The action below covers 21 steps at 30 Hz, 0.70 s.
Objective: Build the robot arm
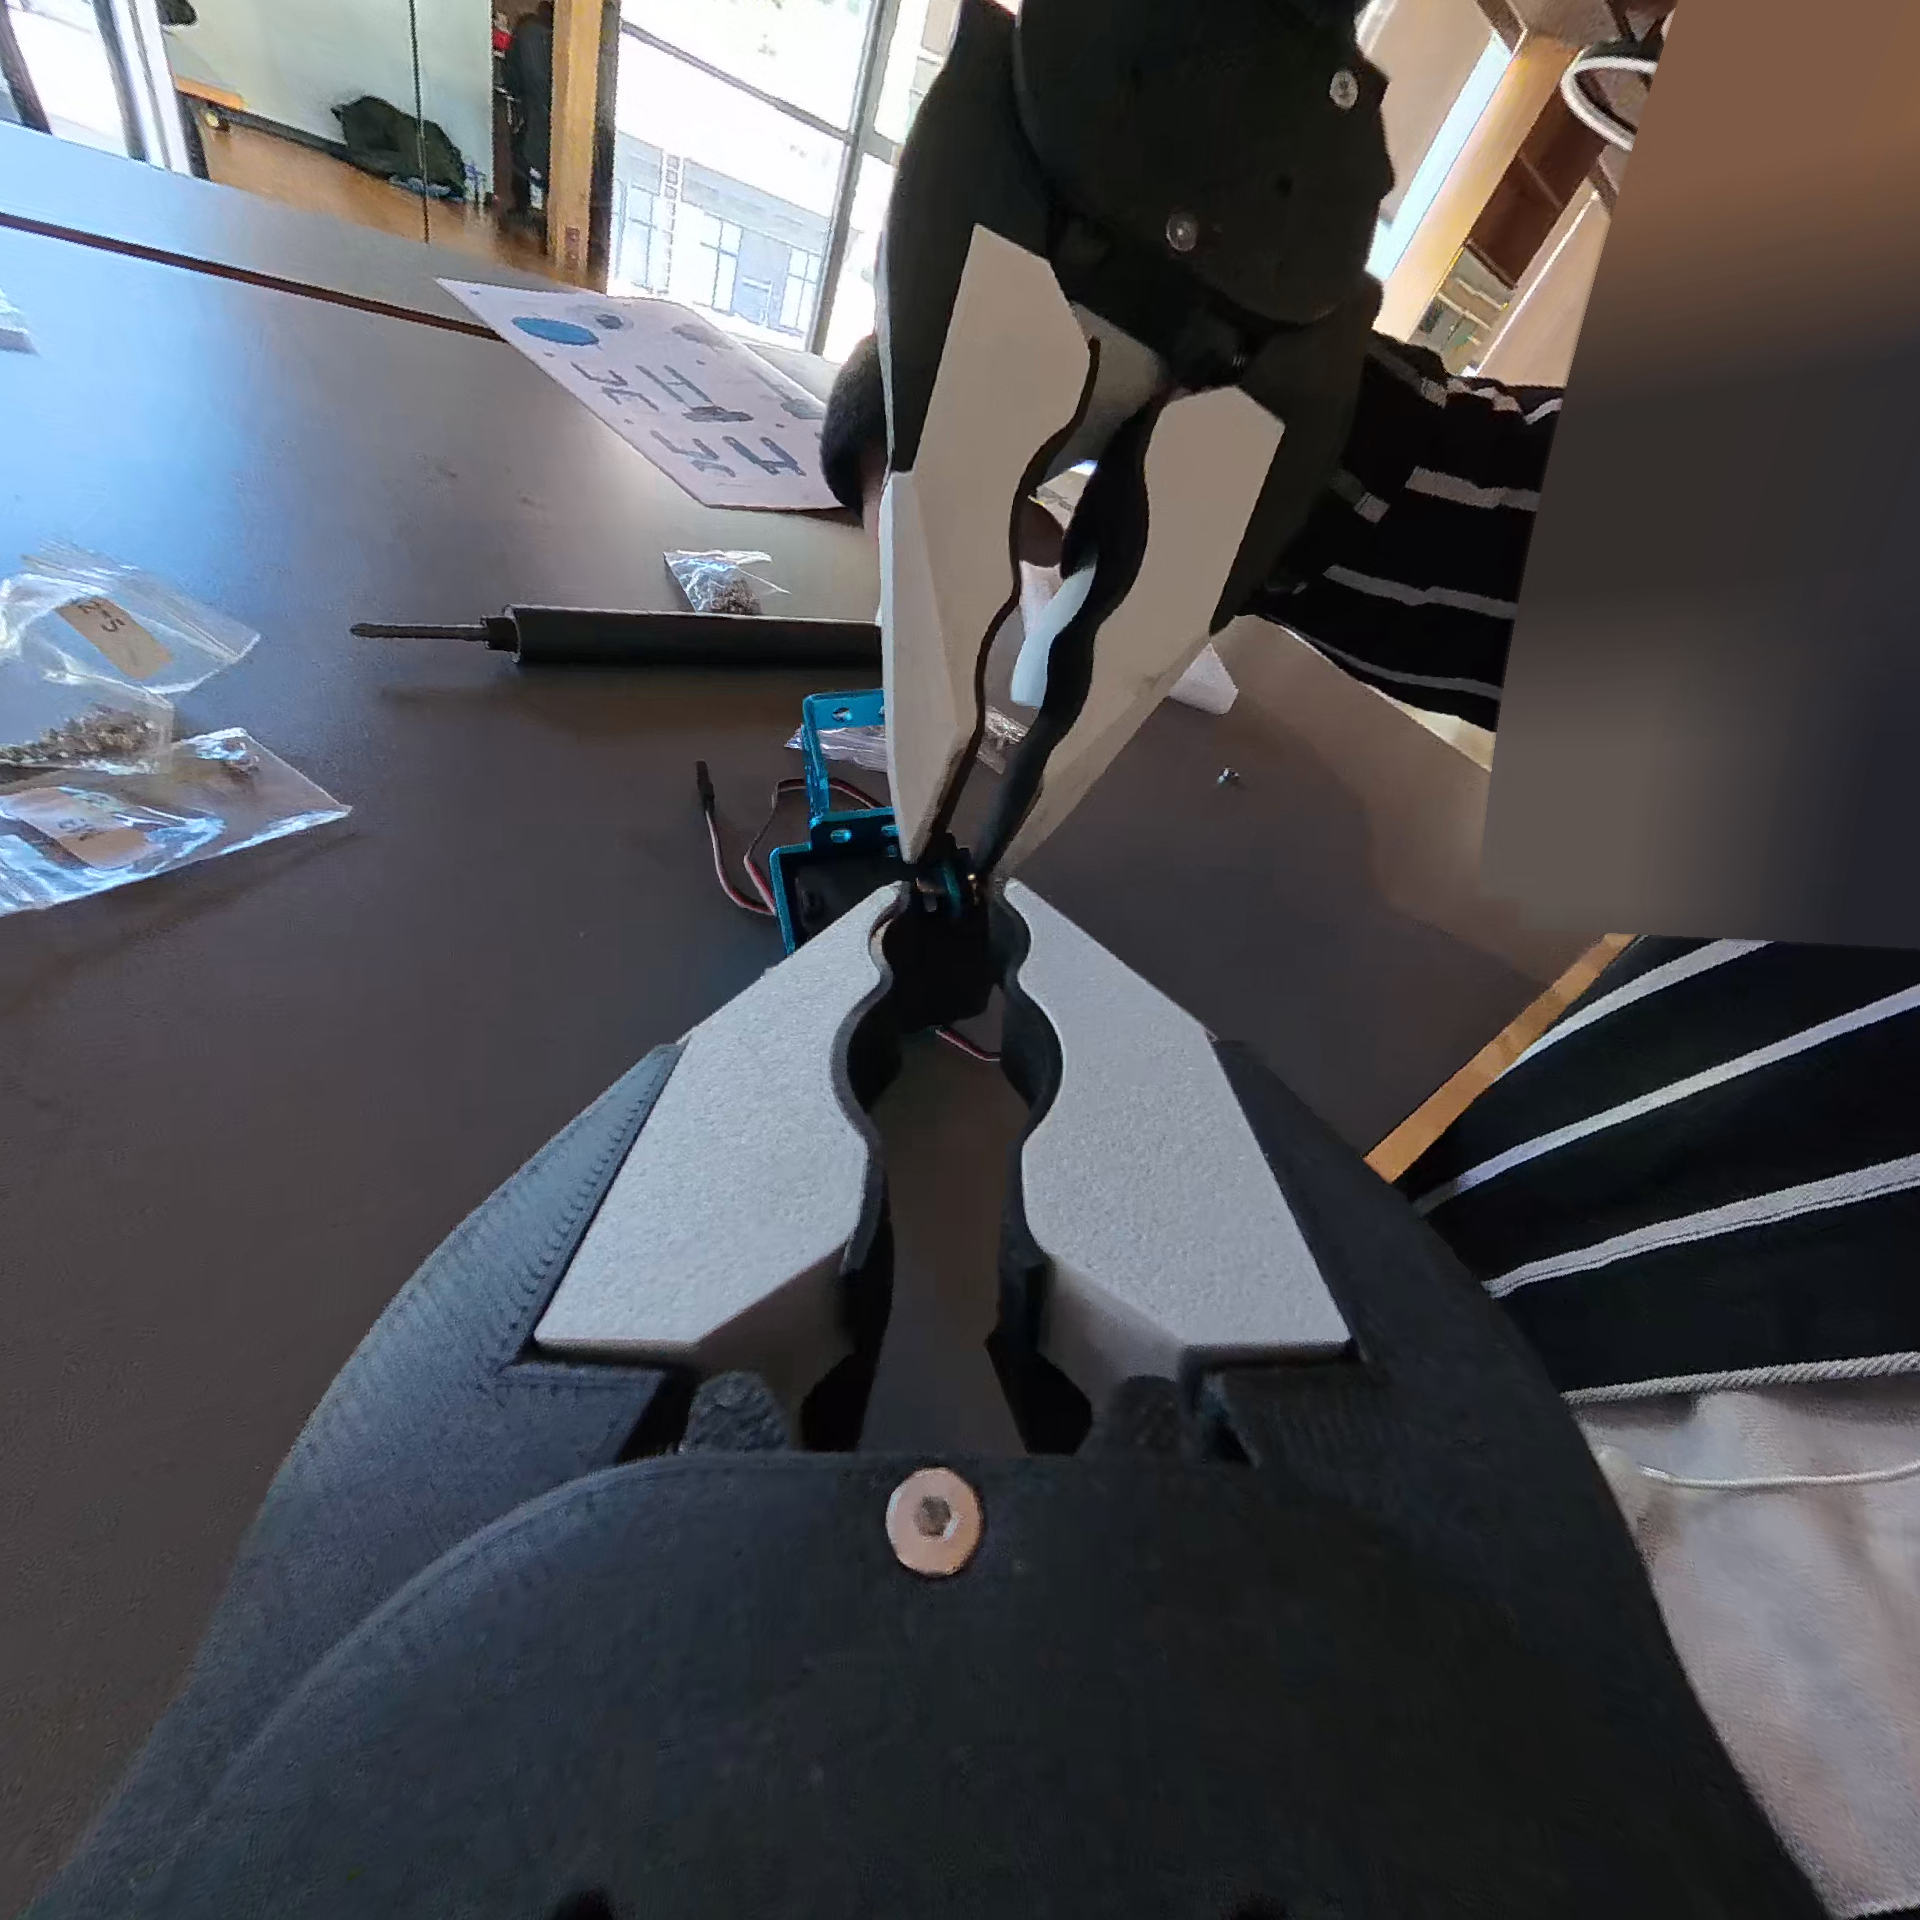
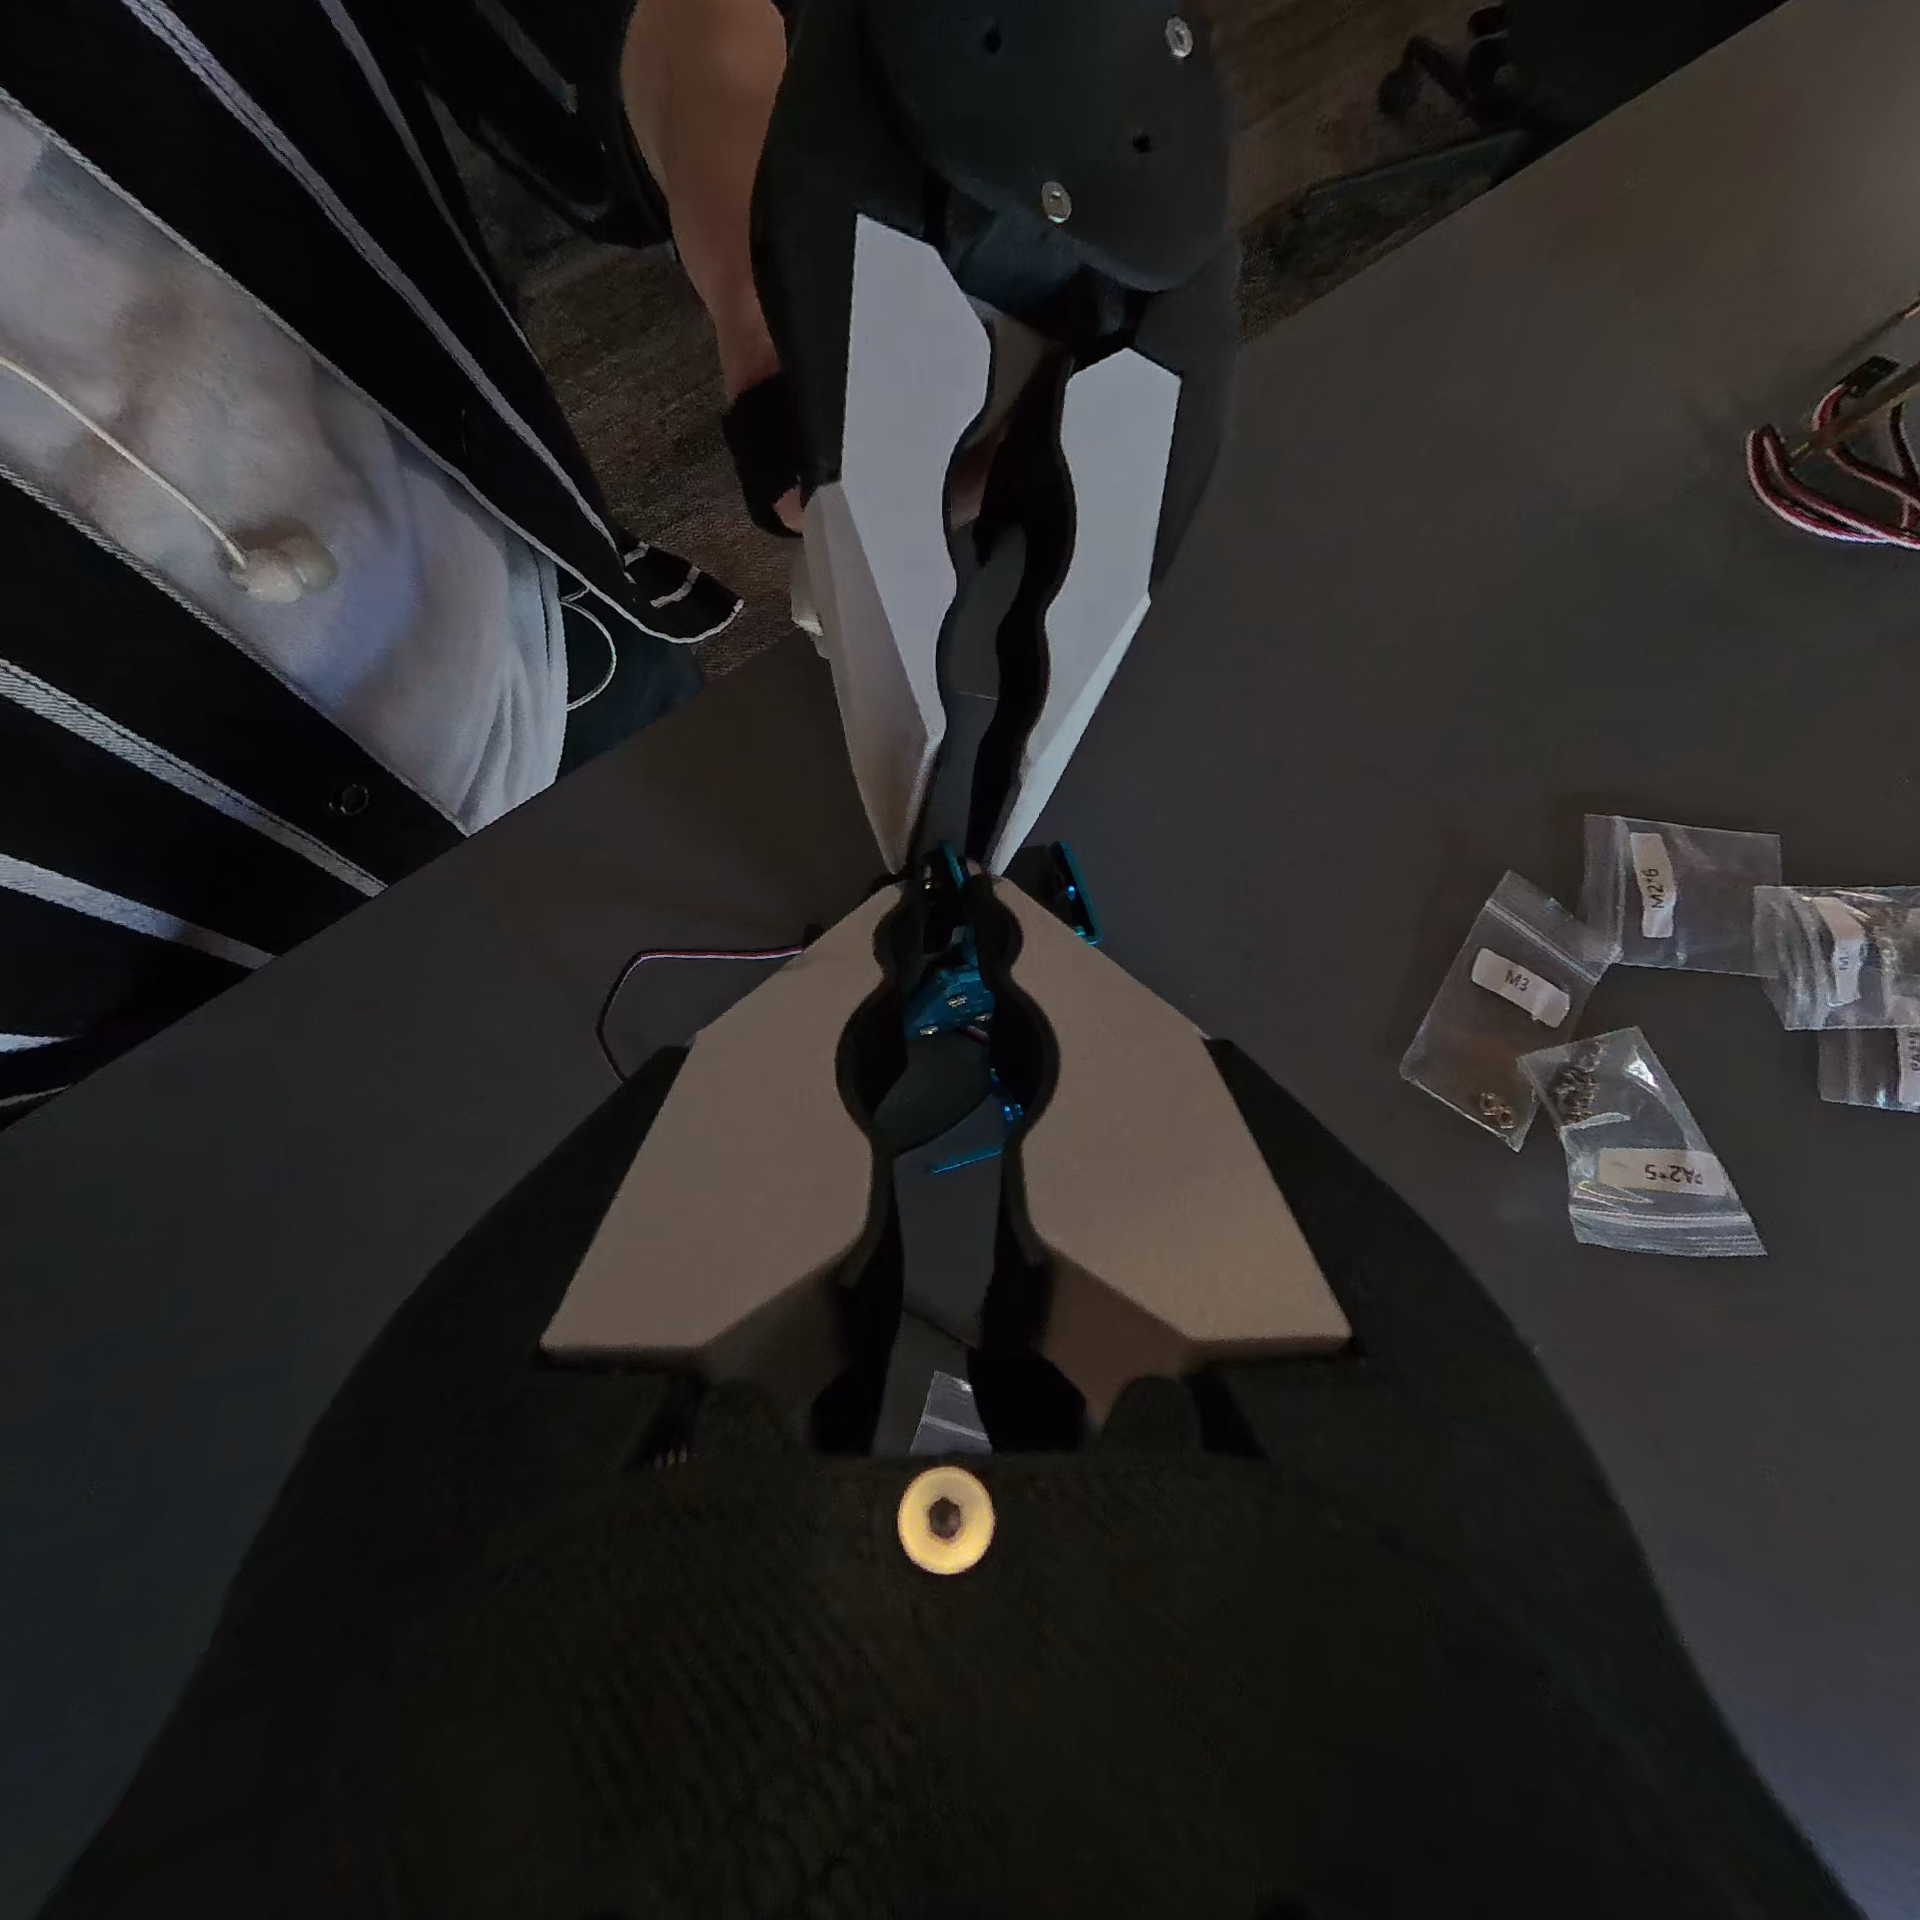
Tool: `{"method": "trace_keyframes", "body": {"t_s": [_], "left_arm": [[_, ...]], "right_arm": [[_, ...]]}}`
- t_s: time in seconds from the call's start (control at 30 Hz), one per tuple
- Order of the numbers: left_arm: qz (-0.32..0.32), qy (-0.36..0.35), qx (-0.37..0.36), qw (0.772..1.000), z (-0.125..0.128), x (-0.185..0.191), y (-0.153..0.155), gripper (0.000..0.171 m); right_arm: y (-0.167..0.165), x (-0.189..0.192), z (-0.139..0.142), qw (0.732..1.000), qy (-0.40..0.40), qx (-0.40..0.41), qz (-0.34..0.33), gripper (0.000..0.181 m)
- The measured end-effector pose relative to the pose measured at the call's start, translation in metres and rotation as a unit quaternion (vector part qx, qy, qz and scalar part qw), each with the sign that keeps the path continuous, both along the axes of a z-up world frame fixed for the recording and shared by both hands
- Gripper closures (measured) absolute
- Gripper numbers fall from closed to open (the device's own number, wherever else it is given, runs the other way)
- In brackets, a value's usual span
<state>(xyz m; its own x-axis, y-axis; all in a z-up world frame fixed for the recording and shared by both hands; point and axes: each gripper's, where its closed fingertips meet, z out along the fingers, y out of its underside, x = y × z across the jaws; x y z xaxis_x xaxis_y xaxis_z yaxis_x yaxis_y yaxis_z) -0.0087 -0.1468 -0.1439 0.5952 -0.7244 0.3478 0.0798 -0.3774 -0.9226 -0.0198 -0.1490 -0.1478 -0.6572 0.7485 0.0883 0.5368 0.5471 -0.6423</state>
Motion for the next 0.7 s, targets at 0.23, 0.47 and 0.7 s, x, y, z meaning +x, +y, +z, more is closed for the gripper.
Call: {"method": "trace_keyframes", "body": {"t_s": [0.23,0.47,0.7], "left_arm": [[-0.005,0.000,0.005,1.000,0.0010,0.0034,-0.0008,0.156],[-0.014,0.001,0.004,1.000,0.0002,0.0061,-0.0021,0.156],[-0.018,-0.003,0.002,1.000,0.0006,0.0072,-0.0028,0.155]], "right_arm": [[-0.0002,0.0009,0.0012,0.998,0.035,0.041,0.032,0.171],[-0.0019,0.0033,-0.0007,0.997,0.020,0.049,0.050,0.170],[-0.0035,0.0042,-0.0011,0.996,0.004,0.055,0.068,0.171]]}}
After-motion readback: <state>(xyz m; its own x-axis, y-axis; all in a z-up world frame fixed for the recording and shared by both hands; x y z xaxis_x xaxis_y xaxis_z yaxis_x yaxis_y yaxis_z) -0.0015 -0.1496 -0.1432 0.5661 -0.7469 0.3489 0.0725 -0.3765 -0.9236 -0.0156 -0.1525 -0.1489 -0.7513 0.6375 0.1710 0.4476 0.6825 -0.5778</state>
